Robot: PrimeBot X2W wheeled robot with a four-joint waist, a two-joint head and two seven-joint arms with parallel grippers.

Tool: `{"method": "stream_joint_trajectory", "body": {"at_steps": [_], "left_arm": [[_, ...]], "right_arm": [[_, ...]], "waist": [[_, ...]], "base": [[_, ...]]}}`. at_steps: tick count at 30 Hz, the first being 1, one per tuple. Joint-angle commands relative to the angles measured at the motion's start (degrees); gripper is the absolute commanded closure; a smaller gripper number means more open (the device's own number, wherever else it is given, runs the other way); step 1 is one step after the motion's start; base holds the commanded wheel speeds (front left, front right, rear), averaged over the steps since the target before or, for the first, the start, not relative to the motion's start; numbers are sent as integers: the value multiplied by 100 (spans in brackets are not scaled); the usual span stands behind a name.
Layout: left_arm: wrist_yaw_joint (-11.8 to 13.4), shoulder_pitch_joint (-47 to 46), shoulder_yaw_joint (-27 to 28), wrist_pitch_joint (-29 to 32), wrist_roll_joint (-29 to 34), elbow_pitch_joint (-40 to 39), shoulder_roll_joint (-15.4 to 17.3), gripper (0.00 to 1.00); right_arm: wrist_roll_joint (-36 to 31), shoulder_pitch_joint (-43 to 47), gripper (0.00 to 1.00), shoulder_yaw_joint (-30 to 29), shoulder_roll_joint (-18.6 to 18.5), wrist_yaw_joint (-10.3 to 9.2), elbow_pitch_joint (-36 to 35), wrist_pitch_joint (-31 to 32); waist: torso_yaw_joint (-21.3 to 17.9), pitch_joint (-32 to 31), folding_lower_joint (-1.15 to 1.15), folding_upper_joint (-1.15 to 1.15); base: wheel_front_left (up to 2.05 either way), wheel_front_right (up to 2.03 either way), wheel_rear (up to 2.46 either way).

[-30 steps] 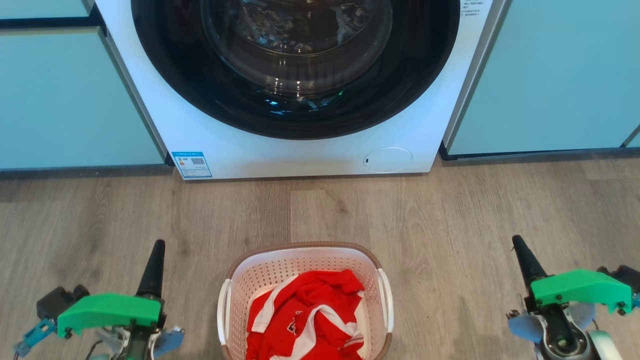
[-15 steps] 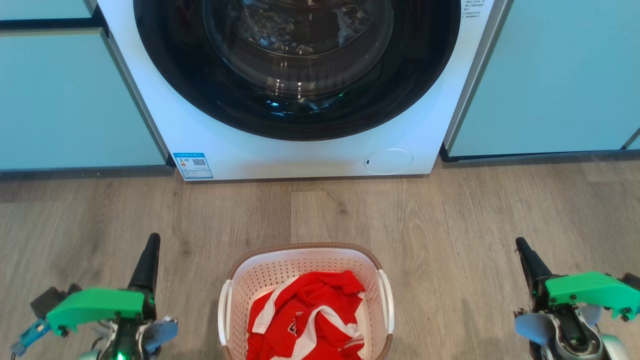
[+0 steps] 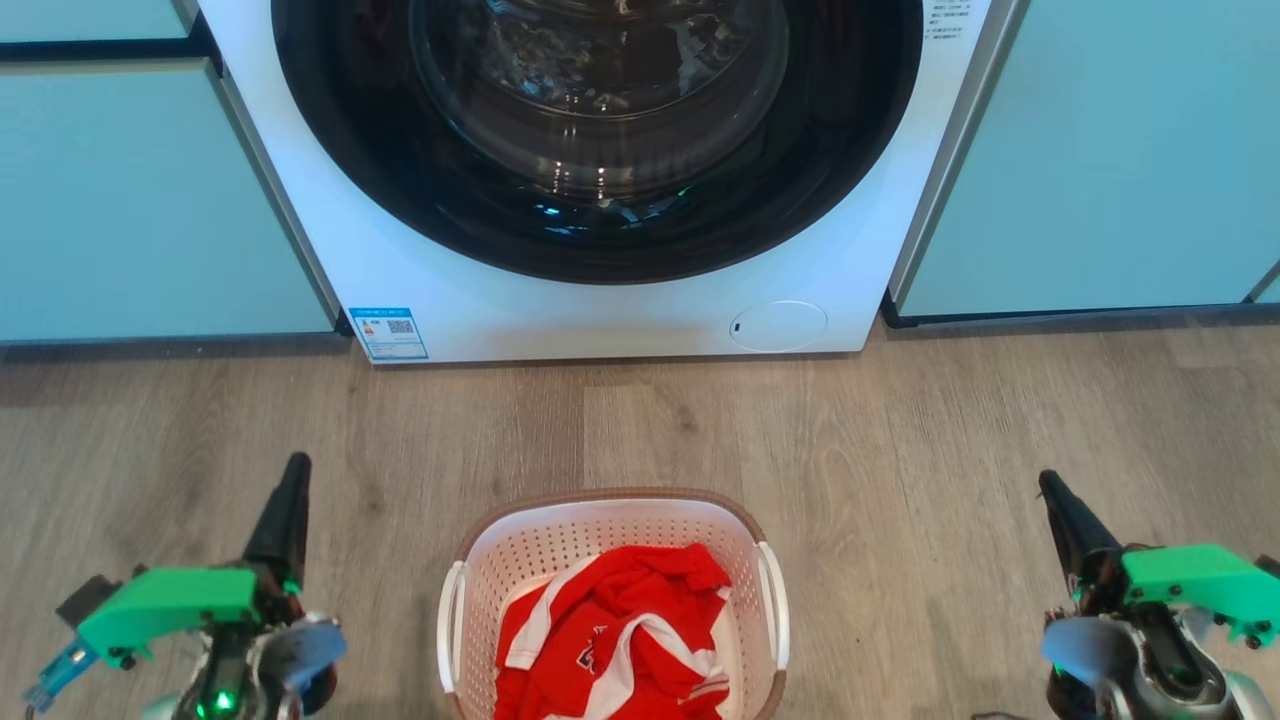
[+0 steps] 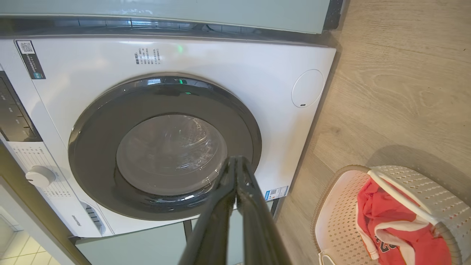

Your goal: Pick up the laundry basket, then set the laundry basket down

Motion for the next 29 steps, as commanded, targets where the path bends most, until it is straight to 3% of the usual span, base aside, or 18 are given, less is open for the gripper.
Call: {"method": "stream_joint_trajectory", "body": {"at_steps": [1, 29], "left_arm": [[-38, -363, 244, 65, -173, -166, 93, 100], [-40, -378, 321, 135, -191, -154, 47, 100]], "right_arm": [[166, -348, 100, 61, -54, 38, -174, 59], [181, -357, 100, -12, -11, 39, -167, 125]], "waist": [[2, -2, 0, 0], [3, -5, 0, 0]], "base": [[0, 0, 0], [0, 0, 0]]}}
